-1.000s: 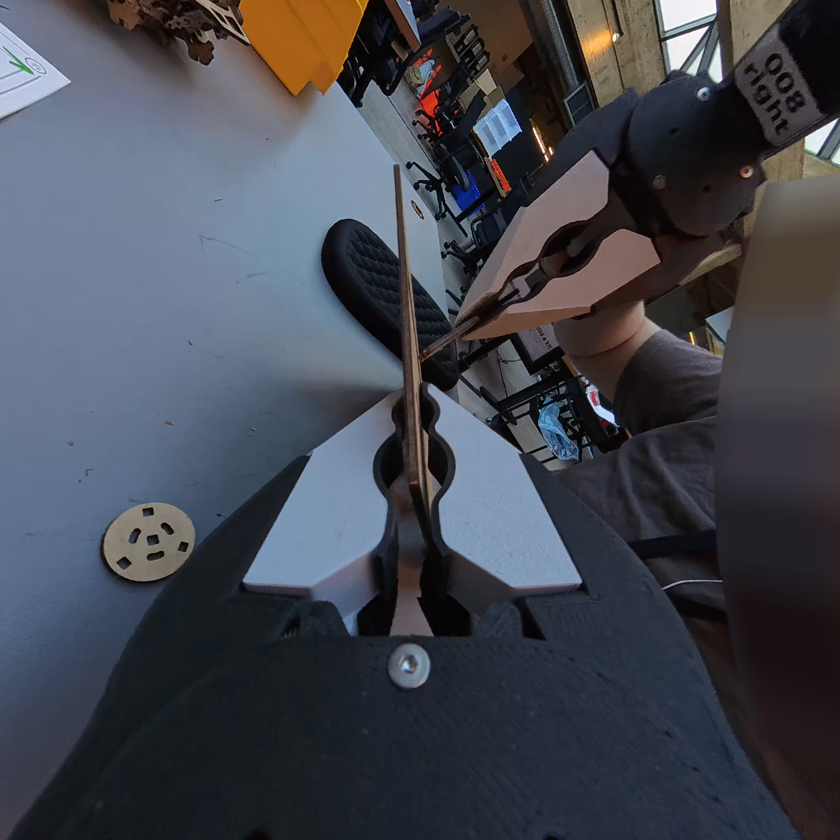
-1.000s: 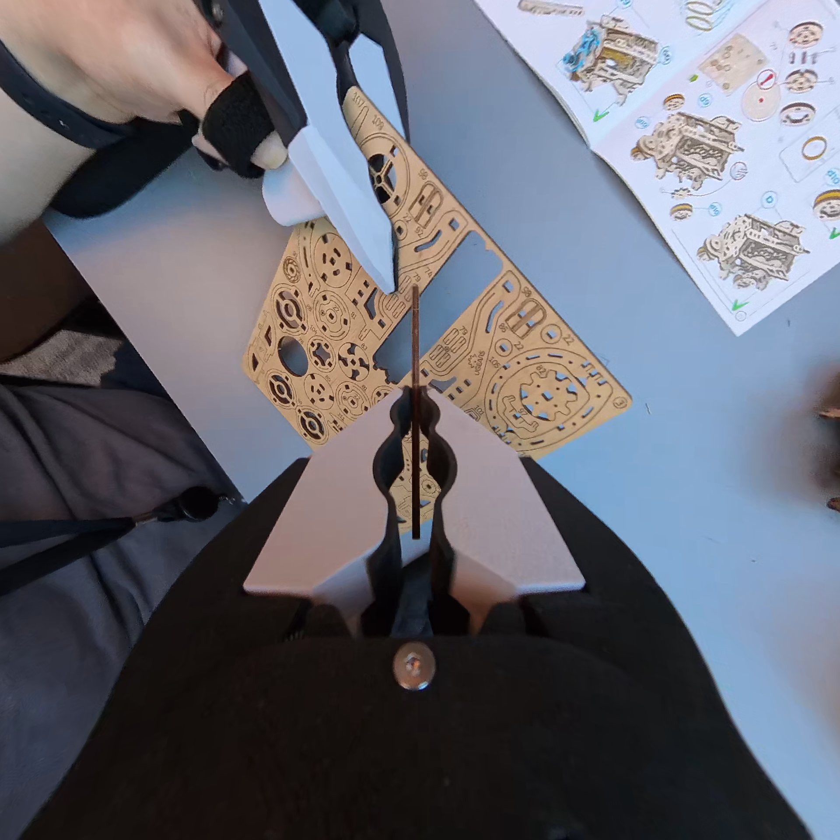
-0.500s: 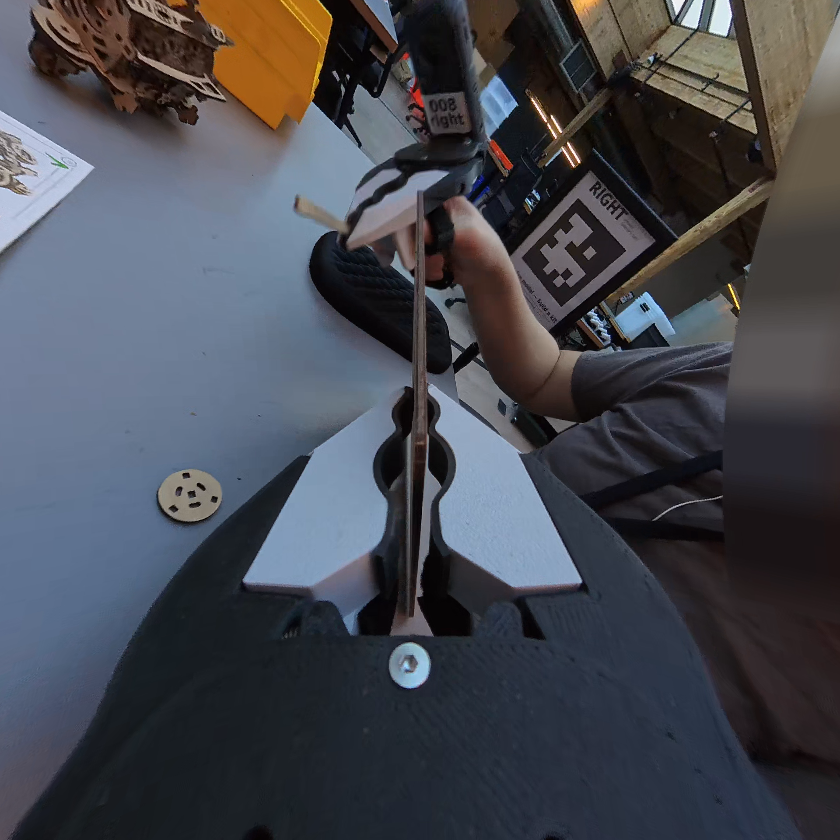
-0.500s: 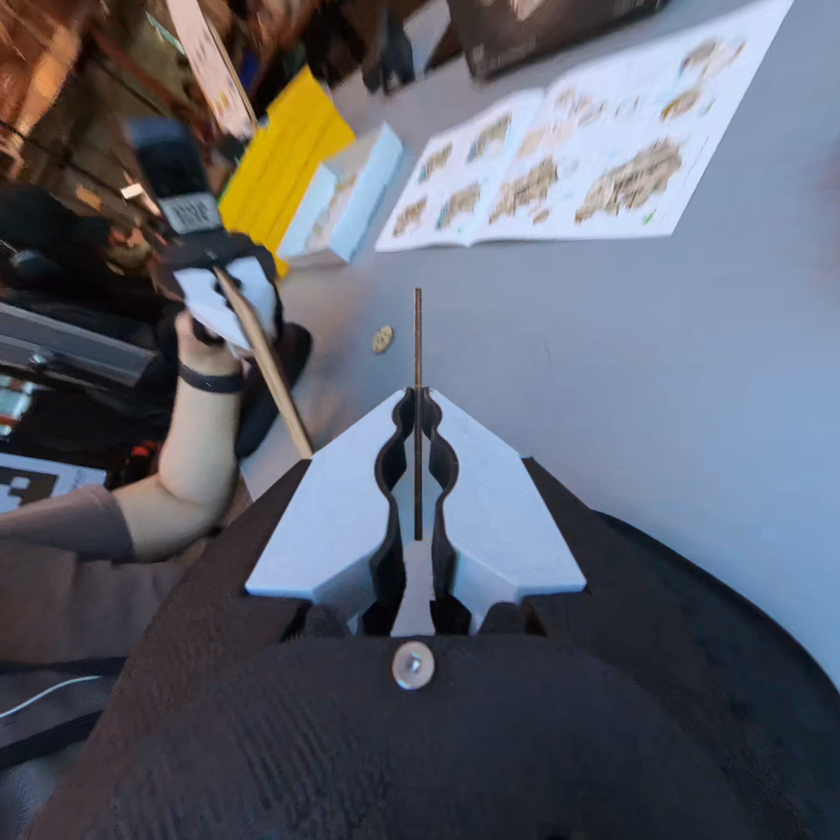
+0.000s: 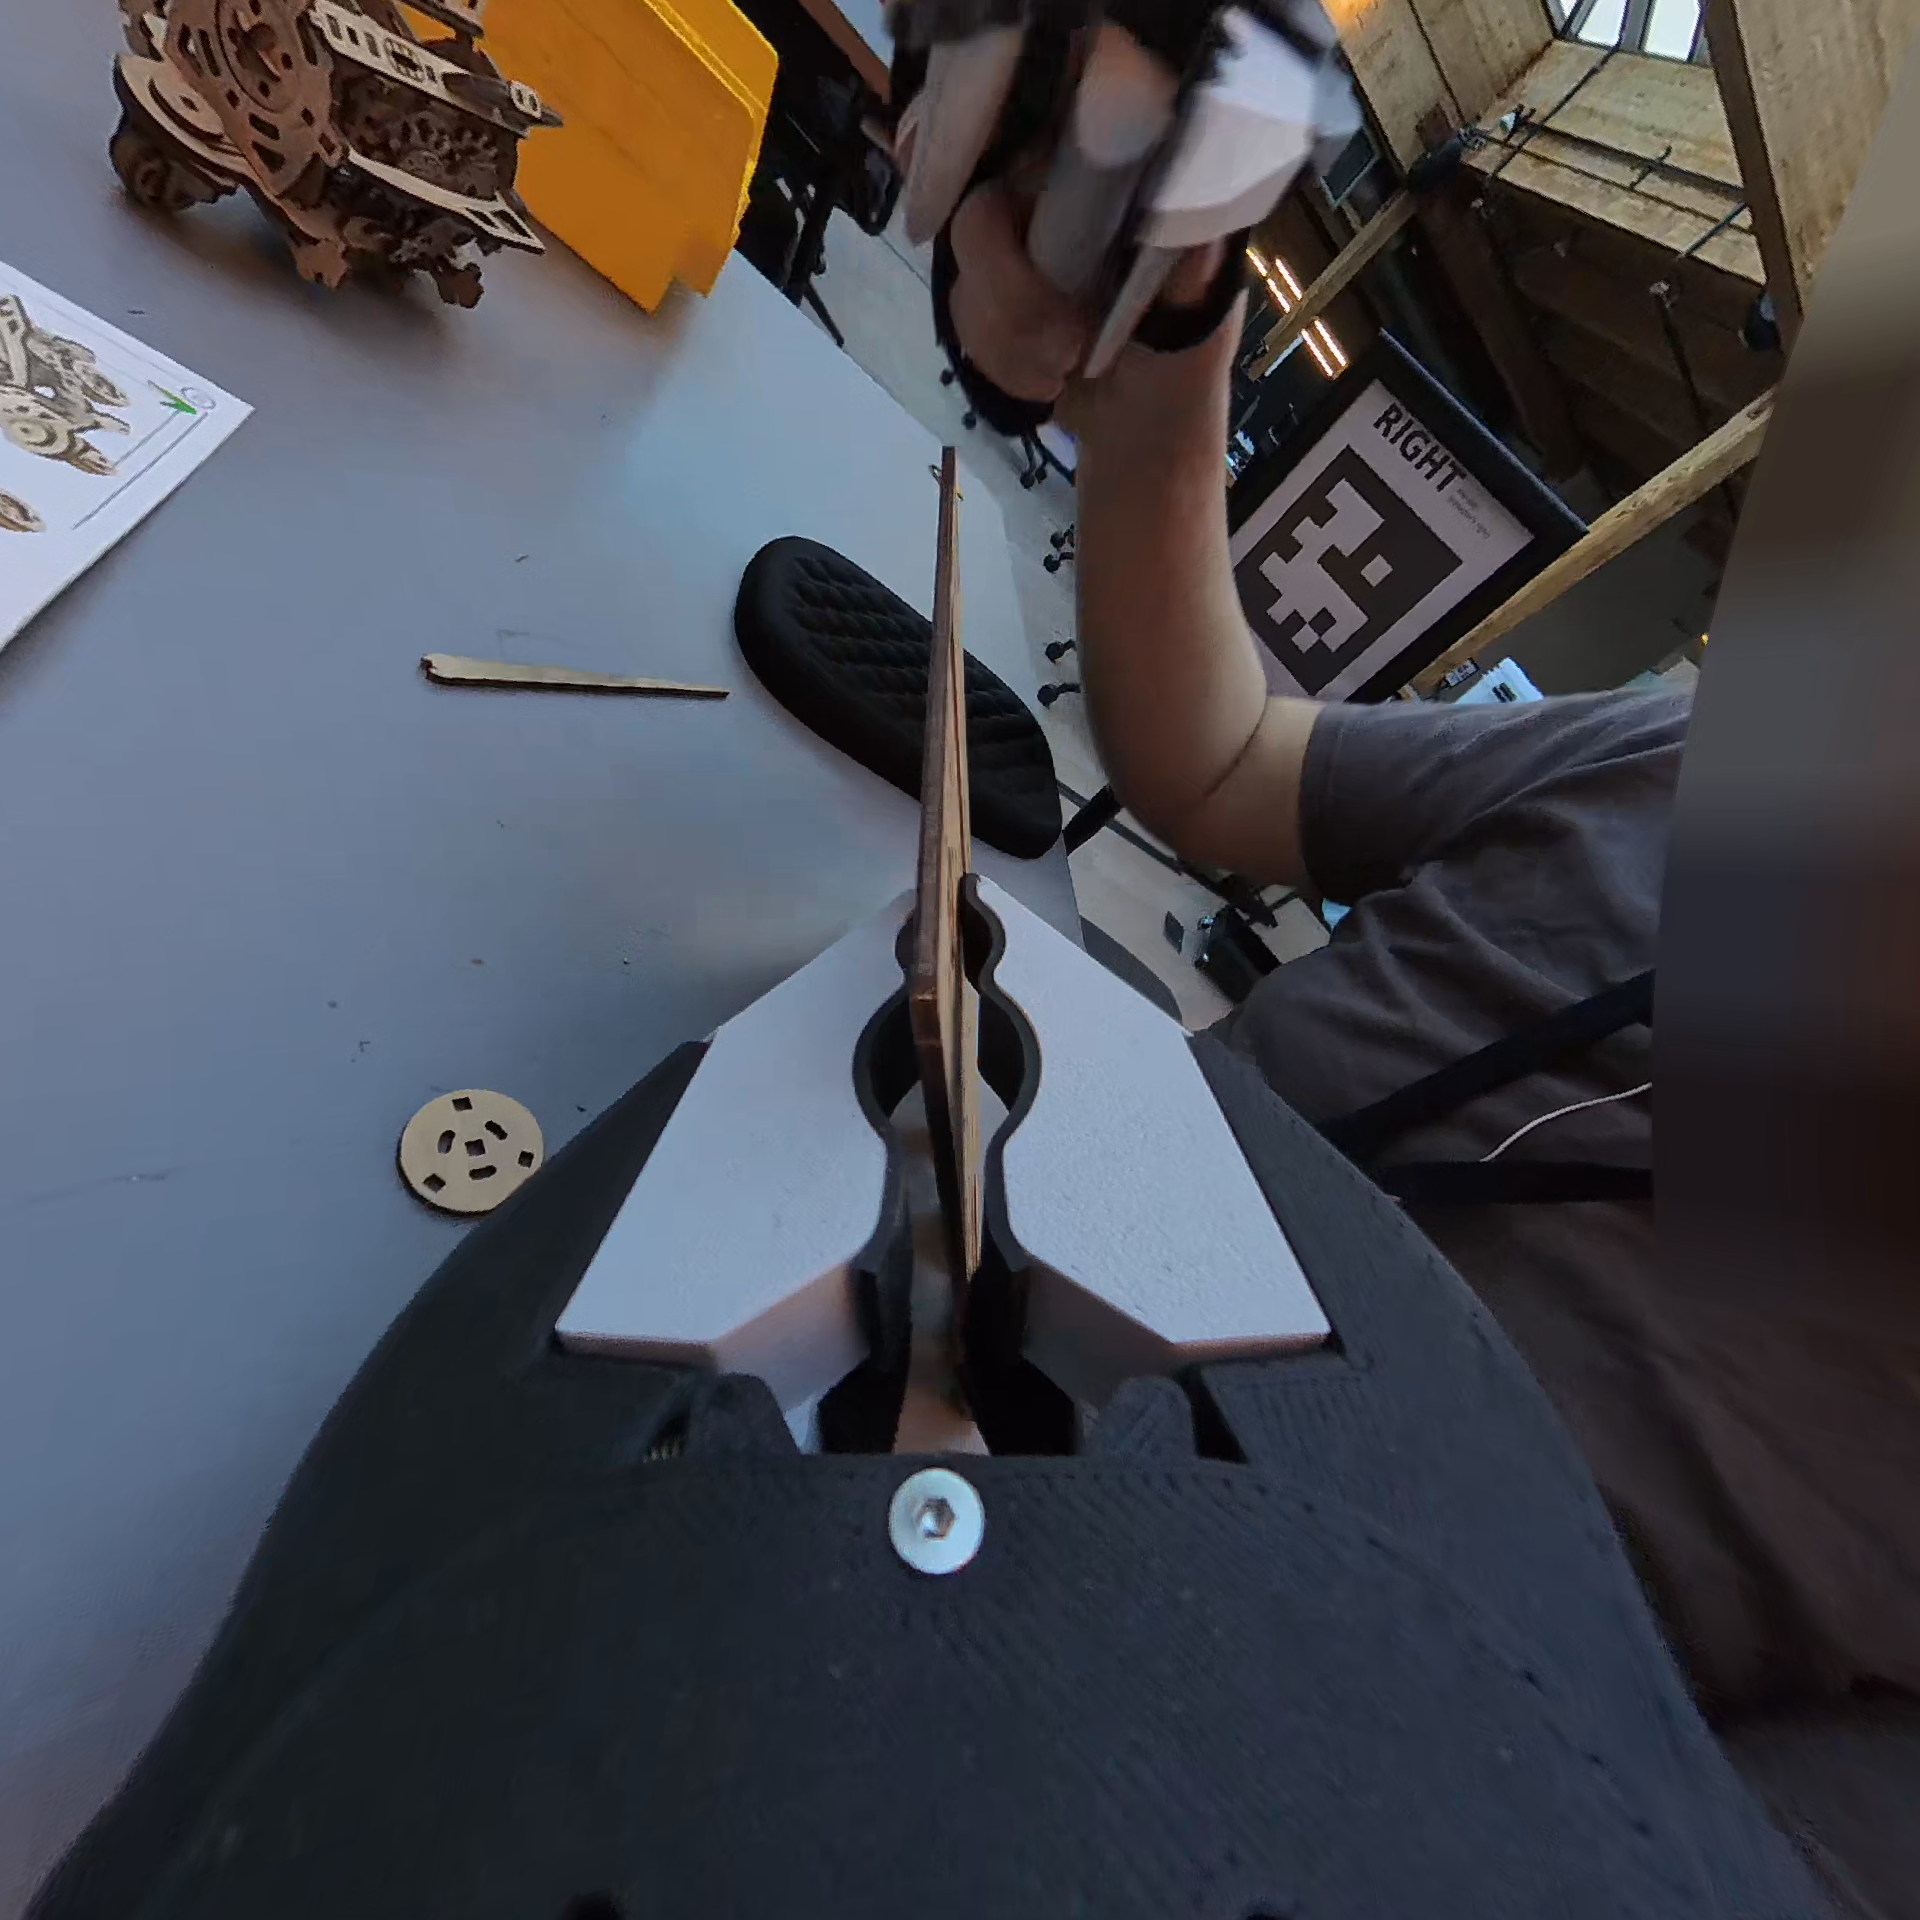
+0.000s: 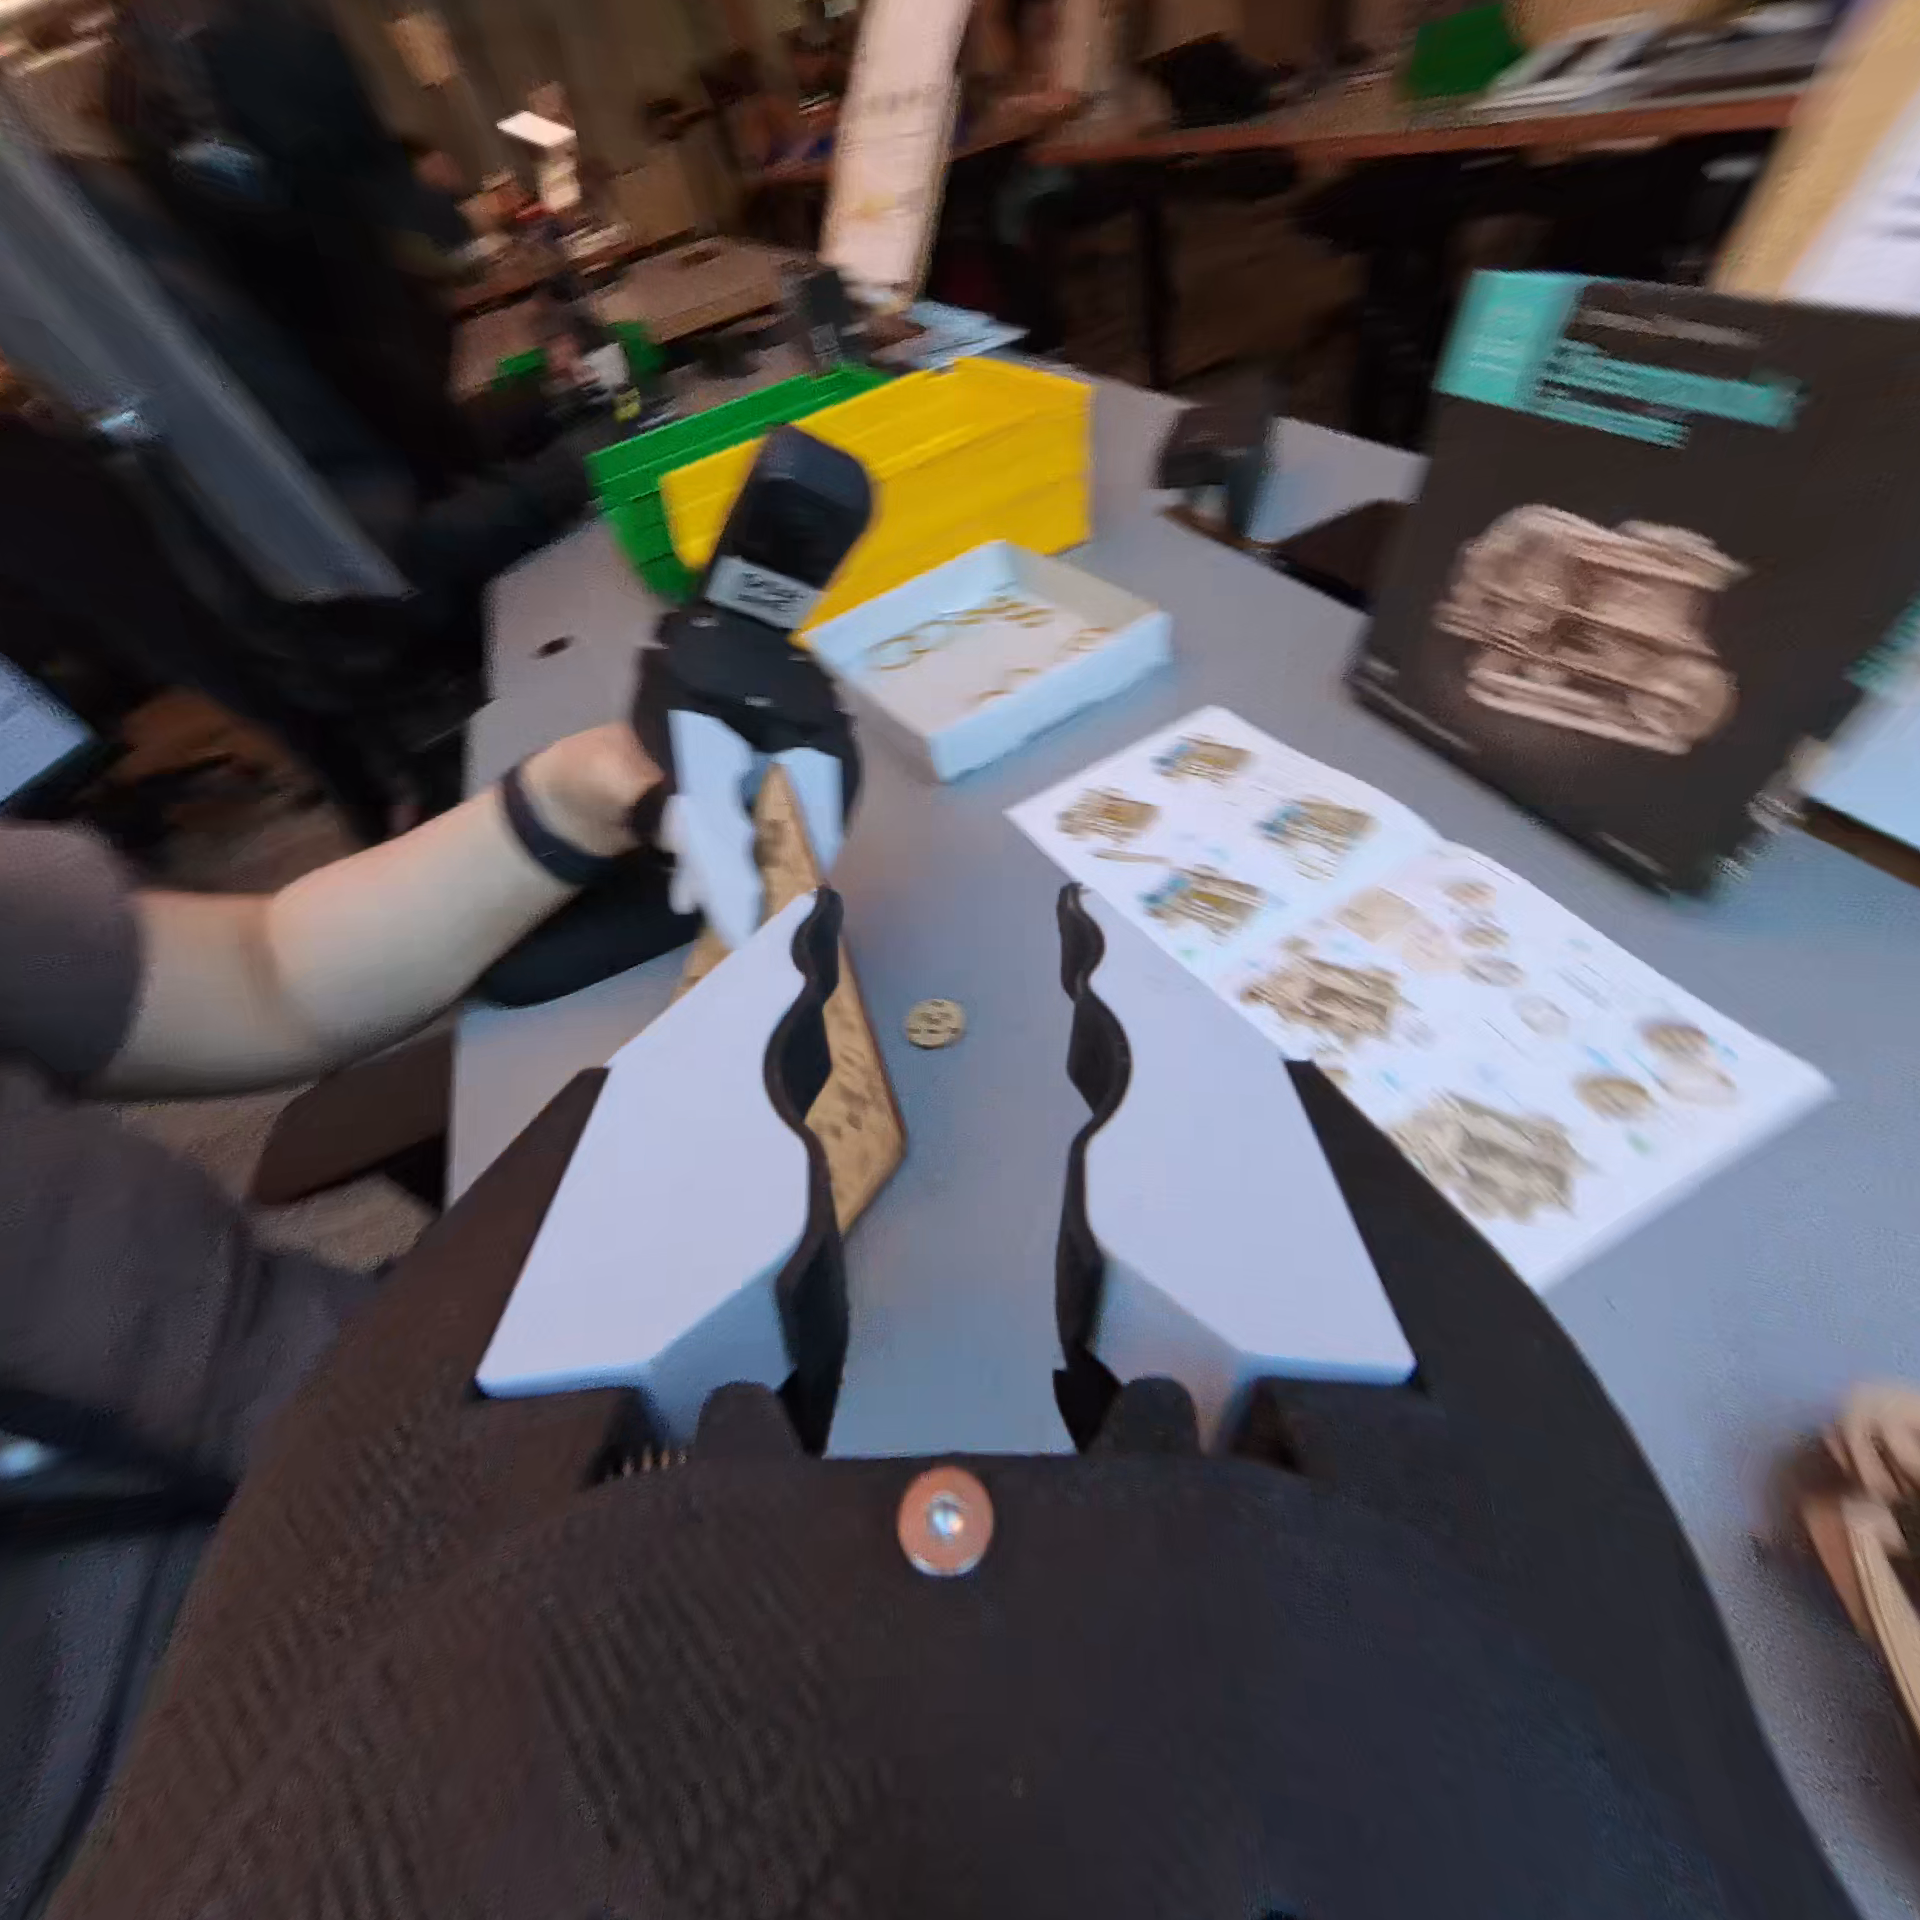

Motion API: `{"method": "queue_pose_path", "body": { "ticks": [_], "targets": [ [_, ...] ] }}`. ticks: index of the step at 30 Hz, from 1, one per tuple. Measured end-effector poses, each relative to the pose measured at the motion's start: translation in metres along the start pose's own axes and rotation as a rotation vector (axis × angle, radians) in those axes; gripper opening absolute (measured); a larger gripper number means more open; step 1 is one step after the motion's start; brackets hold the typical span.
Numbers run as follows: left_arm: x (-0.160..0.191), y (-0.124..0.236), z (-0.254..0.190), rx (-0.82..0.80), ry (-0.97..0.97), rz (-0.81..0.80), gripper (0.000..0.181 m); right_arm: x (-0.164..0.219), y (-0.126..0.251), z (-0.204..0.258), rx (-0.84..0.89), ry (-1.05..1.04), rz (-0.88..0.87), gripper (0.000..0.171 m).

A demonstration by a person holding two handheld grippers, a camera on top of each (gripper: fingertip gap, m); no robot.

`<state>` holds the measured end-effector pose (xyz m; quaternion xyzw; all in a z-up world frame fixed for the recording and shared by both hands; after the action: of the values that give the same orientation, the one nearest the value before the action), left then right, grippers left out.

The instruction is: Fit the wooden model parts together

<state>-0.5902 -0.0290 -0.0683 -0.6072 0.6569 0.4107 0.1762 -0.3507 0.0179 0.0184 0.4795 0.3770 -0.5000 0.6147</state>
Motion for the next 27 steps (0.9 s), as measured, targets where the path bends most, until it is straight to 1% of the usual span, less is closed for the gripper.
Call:
{"method": "queue_pose_path", "body": {
  "ticks": [1,2,4,7,9,11,13,16,27],
  "targets": [
    [0.000,-0.002,-0.002,-0.004,-0.013,0.001,0.000,-0.013,-0.015,0.005,-0.091,0.009,0.086,0.055],
    [-0.001,-0.003,-0.003,-0.005,-0.021,0.000,0.000,-0.020,-0.033,0.005,-0.157,-0.027,0.223,0.065],
    [-0.001,-0.005,-0.006,-0.008,-0.038,-0.006,0.000,-0.022,-0.065,0.001,-0.234,-0.119,0.472,0.062],
    [-0.002,-0.006,-0.008,-0.017,-0.056,-0.019,0.000,-0.007,-0.094,-0.005,-0.231,-0.167,0.745,0.054],
    [-0.002,-0.006,-0.007,-0.024,-0.054,-0.024,0.000,0.000,-0.105,-0.003,-0.248,-0.213,0.834,0.040],
    [-0.002,-0.006,-0.005,-0.032,-0.046,-0.031,0.000,0.005,-0.114,0.002,-0.282,-0.281,0.897,0.031],
    [-0.003,-0.005,-0.004,-0.040,-0.041,-0.034,0.000,0.009,-0.121,0.003,-0.266,-0.285,0.927,0.017],
    [-0.003,-0.003,-0.002,-0.039,-0.024,-0.038,0.000,0.009,-0.122,0.002,-0.249,-0.284,0.907,0.017],
    [-0.003,-0.004,-0.001,-0.041,-0.018,-0.040,0.000,0.012,-0.118,-0.002,-0.242,-0.399,0.850,0.015]
  ]
}}
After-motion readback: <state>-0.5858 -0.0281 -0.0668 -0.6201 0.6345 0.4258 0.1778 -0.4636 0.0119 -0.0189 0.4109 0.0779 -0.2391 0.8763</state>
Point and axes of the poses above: each gripper's, where its closed fingertips meet, y back along the fingers, x out of its underside, z = x × y across the jaws, the point moved 9 cm from there along y, back along the fingers, and after that the axes turned 12 degrees about -x, right-handed, at the moved point
